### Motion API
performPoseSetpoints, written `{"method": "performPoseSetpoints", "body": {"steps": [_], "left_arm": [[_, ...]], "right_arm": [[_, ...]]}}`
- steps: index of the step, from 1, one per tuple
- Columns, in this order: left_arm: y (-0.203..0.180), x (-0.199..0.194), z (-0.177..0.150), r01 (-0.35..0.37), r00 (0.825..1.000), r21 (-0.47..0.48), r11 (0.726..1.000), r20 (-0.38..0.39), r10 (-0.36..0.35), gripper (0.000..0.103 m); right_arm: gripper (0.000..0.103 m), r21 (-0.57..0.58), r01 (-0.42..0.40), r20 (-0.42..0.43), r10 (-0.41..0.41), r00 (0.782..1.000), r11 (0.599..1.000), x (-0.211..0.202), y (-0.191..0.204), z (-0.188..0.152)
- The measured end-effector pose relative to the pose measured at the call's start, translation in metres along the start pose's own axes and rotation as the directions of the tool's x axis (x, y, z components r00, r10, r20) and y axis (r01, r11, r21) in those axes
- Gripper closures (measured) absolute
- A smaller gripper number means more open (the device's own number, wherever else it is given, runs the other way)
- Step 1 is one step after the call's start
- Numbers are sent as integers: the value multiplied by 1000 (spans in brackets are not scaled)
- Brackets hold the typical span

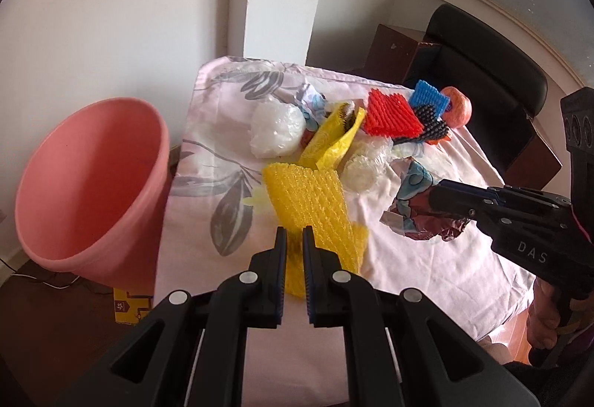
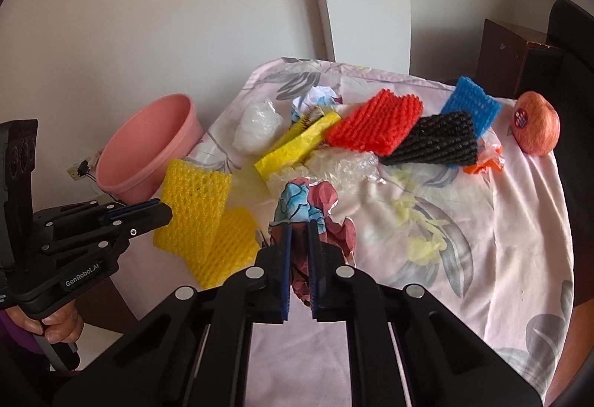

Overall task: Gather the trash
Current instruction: 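Carry both items over the pink bucket and open both grippers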

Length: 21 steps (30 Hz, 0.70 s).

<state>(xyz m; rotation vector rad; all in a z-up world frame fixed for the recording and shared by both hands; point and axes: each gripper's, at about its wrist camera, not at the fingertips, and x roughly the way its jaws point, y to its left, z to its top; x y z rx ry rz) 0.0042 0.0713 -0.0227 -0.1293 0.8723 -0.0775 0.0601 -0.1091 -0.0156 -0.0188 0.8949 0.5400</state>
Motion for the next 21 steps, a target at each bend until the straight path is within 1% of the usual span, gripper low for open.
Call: {"method": "performPoseSetpoints", "body": {"steps": [4,9,10,11,16,19,21], "left_arm": [[24,-12,12,-60,997,-50,997,49,62,95],[58,-28,25,-141,984,-122,982,91,153,95],[64,-30,27,-155,981,-135,979,96,169,95],[71,-33,29,-168,978,-149,974,98,184,95],[99,-40,34,-227,963,-203,952,99,251,95],[113,-41,37,-240,959,-230,943,97,268,95],[116,-41,38,-253,955,-233,939,95,281,95]], "right_arm": [[95,-34,-38,23,39,999,999,6,18,24],[95,-84,-116,37,119,992,990,19,48,54],[95,-96,-131,37,135,990,987,22,56,61],[95,-99,-153,12,155,988,983,25,64,67],[95,-150,-211,8,214,977,966,38,96,90],[95,-158,-232,17,238,971,960,38,104,97],[95,-148,-248,8,252,968,957,41,107,101]]}}
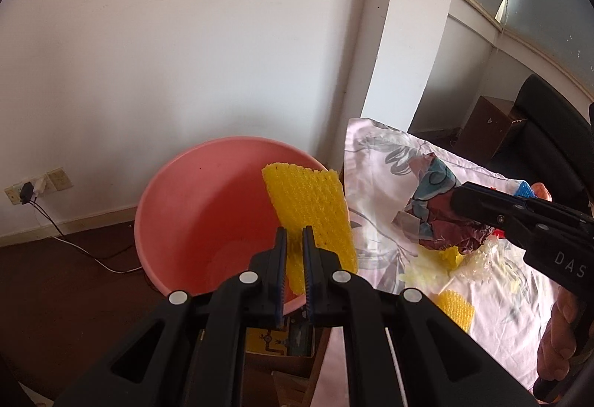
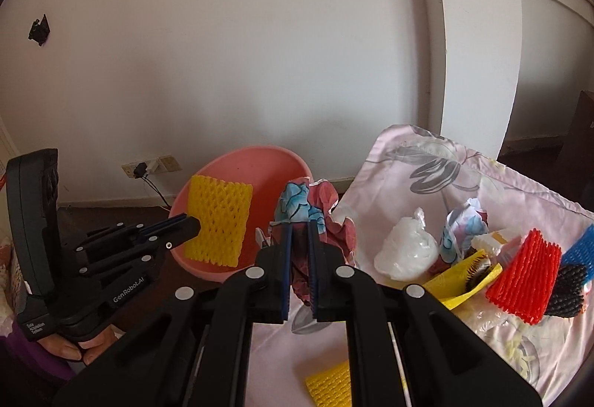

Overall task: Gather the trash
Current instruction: 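Carry both items over the pink bucket and open both grippers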

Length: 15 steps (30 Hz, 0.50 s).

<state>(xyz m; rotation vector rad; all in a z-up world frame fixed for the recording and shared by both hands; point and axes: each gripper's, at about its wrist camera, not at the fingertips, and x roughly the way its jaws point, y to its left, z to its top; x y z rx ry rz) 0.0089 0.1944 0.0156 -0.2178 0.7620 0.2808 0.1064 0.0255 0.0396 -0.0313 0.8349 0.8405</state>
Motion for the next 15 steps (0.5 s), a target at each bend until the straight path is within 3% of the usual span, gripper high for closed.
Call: {"method": "performPoseSetpoints", "body": {"steps": [15], "left_arm": [[36,18,-9,-153,986,-58,986,-68,149,95]], "right_arm": [[95,-19,-112,-100,110,989,993,68,32,22]]}}
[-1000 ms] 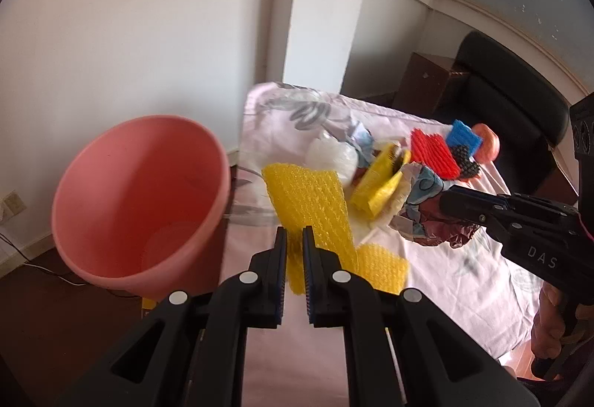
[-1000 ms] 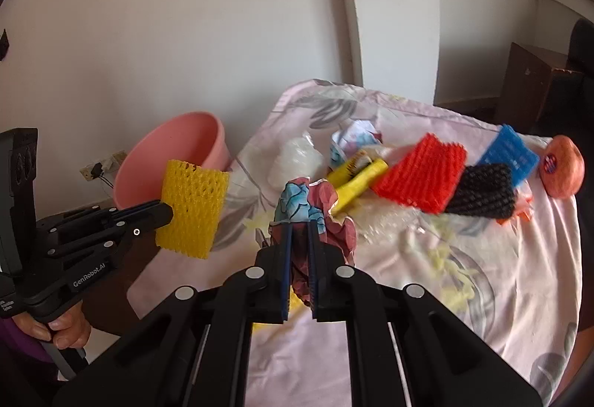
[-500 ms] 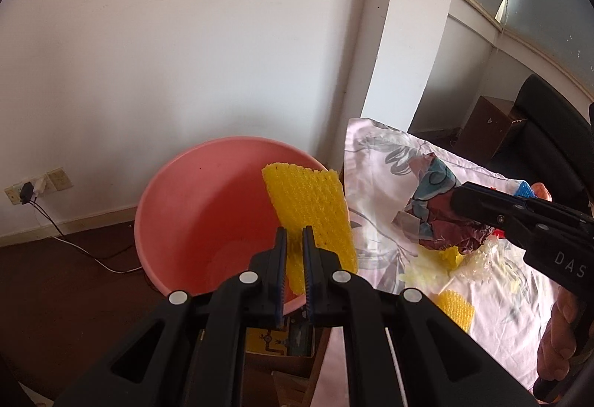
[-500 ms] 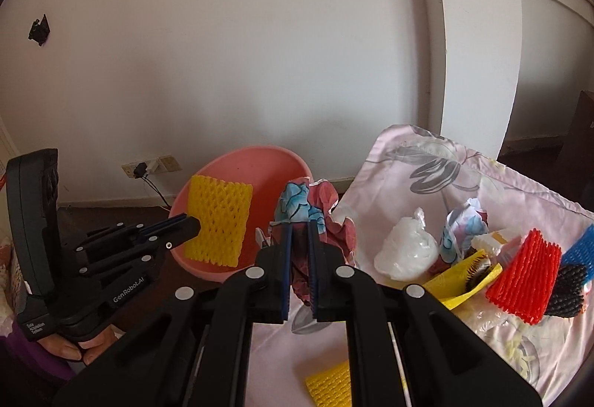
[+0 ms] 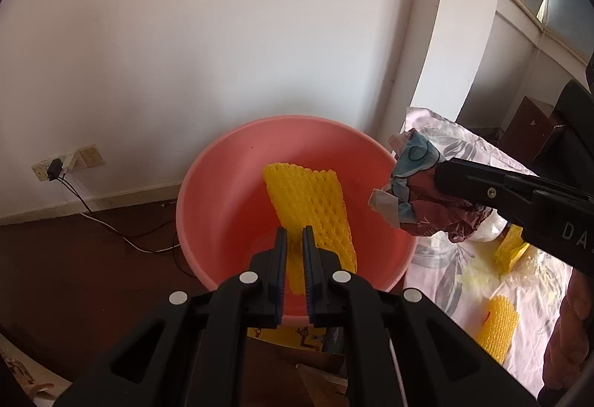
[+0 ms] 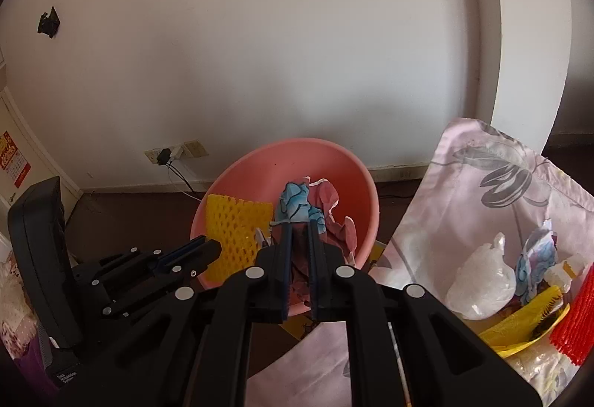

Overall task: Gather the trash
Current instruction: 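Carry both items over the pink bucket and open both grippers, then move both open grippers back over the table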

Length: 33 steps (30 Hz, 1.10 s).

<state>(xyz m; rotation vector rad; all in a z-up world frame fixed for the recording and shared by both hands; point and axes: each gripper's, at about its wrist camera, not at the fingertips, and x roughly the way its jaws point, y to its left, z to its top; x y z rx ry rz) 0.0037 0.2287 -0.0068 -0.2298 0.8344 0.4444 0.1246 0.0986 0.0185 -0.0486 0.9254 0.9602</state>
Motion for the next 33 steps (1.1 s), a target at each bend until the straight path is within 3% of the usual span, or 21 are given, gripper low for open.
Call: {"method": "performPoseSetpoints", "body": {"steps": [9,21,22,24,26,29,33], "left_arm": [[10,23,-4,-67,996,-20,998,-61,65,95],[12,51,-7,-105,988,-41,994,-119,100,93],[12,52,-7,-109,987,-42,993,-121,104,91],[13,52,-6,-110,987,-47,993,-125,104,89],[15,52,-7,-111,987,-51,992,-125,104,80],[15,50,-7,-113,988,-54,992,-113,107,72],[16,47,-7,-106,989,-55,993,-107,100,70]], "right_arm": [[95,-11,-14,-61,14,998,1000,34,6,-3],[92,4,-44,-111,45,993,999,53,7,-1],[92,3,-46,-112,46,993,999,54,7,-1],[79,3,-45,-105,45,993,999,53,8,0],[73,8,-48,-97,48,994,999,52,7,0],[72,7,-44,-93,45,995,999,50,7,-1],[72,12,-41,-90,42,995,999,47,4,-3]]}}
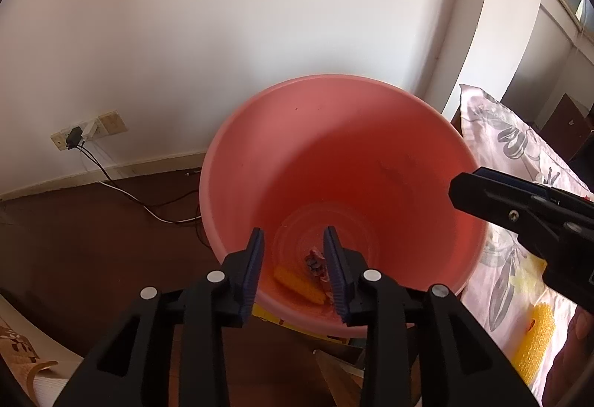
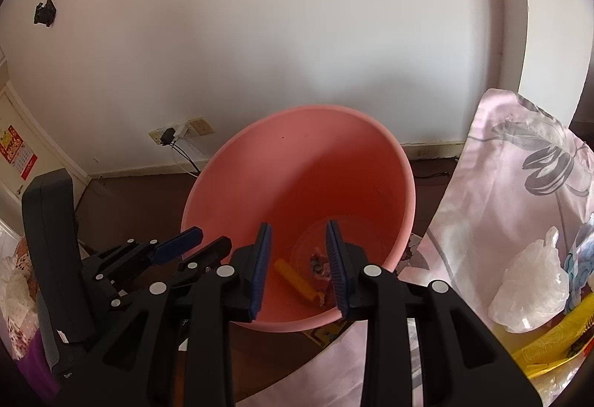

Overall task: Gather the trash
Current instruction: 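Move both open grippers back over the table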

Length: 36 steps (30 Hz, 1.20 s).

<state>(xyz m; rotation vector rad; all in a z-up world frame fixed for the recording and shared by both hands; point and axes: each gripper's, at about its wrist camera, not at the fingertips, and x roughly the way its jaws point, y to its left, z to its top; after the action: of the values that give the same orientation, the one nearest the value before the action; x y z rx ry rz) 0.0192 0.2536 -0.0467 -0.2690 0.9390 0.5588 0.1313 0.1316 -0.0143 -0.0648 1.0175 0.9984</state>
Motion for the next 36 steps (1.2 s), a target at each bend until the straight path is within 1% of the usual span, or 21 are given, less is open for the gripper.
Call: {"method": "performPoseSetpoints", "body": {"steps": [6,11,14,16,18,21,24,26,31,36], "left_arm": [[-2,-10,1,19,1000,3,1000,19,-19,65],[-7,-26,3,63,996,9,998,57,-63,64],[-14,-36,4,93,992,23,995,82,-95,64],[-19,-41,5,110,990,34,993,90,-113,64],[-27,-44,5,126,987,49,991,93,-130,64],[-38,-48,4,147,984,74,986,94,-154,63],[-49,-52,3,181,978,94,979,90,-189,61],[-58,-53,2,209,972,104,972,85,-218,57],[-84,-53,-3,264,959,143,954,64,-275,57],[-119,-51,-8,319,943,199,927,26,-331,57]], "right_arm": [[72,-19,8,23,-7,1000,1000,-14,-2,-6],[72,-22,17,54,-16,998,1000,-33,-4,-11],[72,-13,29,73,-28,997,999,-46,-12,-17],[69,-1,38,82,-38,996,999,-53,-17,-21],[63,16,45,92,-47,995,999,-59,-23,-24],[62,39,61,96,-64,993,997,-69,-33,-29],[62,58,78,104,-84,991,995,-76,-39,-37],[62,63,95,105,-102,989,993,-82,-42,-42],[62,69,161,99,-167,981,984,-98,-52,-58],[62,121,229,113,-242,964,966,-123,-73,-80]]}}
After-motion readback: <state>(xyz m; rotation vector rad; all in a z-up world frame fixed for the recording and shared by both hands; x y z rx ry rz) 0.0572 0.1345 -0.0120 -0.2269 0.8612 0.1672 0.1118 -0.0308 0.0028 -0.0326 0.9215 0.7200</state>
